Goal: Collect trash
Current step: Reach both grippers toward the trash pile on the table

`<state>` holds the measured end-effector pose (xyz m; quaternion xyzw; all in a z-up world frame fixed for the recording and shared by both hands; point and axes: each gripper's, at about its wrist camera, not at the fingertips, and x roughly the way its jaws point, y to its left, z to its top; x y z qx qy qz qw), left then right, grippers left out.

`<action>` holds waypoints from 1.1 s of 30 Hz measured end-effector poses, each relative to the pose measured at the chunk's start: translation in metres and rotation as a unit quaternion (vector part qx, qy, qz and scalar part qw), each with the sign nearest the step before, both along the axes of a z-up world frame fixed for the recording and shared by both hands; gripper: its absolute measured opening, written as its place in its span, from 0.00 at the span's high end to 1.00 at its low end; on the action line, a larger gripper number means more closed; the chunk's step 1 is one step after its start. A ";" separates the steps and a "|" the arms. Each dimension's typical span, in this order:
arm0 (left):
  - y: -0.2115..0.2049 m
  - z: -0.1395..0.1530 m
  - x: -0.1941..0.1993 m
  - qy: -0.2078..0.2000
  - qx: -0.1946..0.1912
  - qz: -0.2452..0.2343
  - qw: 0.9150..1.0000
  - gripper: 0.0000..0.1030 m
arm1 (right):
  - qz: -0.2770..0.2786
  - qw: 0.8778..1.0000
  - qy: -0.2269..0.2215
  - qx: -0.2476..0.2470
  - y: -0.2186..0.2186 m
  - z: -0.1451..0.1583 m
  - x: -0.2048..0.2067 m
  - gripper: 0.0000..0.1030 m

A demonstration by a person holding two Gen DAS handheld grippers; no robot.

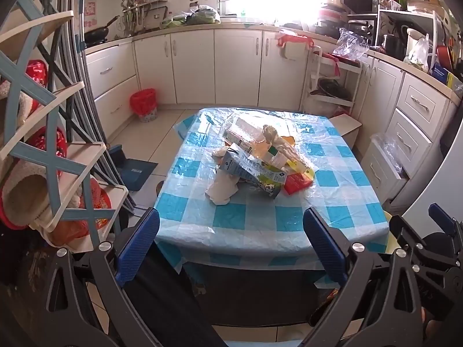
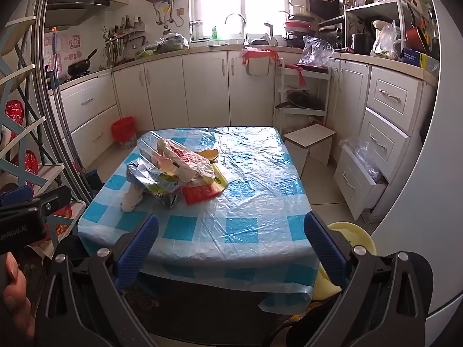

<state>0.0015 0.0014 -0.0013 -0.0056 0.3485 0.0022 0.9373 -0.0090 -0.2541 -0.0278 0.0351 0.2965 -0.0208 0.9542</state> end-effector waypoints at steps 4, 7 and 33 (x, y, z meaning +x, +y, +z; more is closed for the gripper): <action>0.006 -0.005 0.007 0.007 -0.006 0.004 1.000 0.07 | 0.007 1.000 0.001 0.002 0.000 -0.003 0.007 0.06; 0.010 -0.009 0.014 0.013 -0.007 0.007 1.000 0.07 | 0.013 1.000 0.001 0.001 0.001 -0.006 0.012 0.06; 0.031 -0.071 0.111 0.121 -0.173 0.039 0.977 0.07 | 0.224 0.964 -0.025 -0.140 0.049 -0.056 0.169 0.25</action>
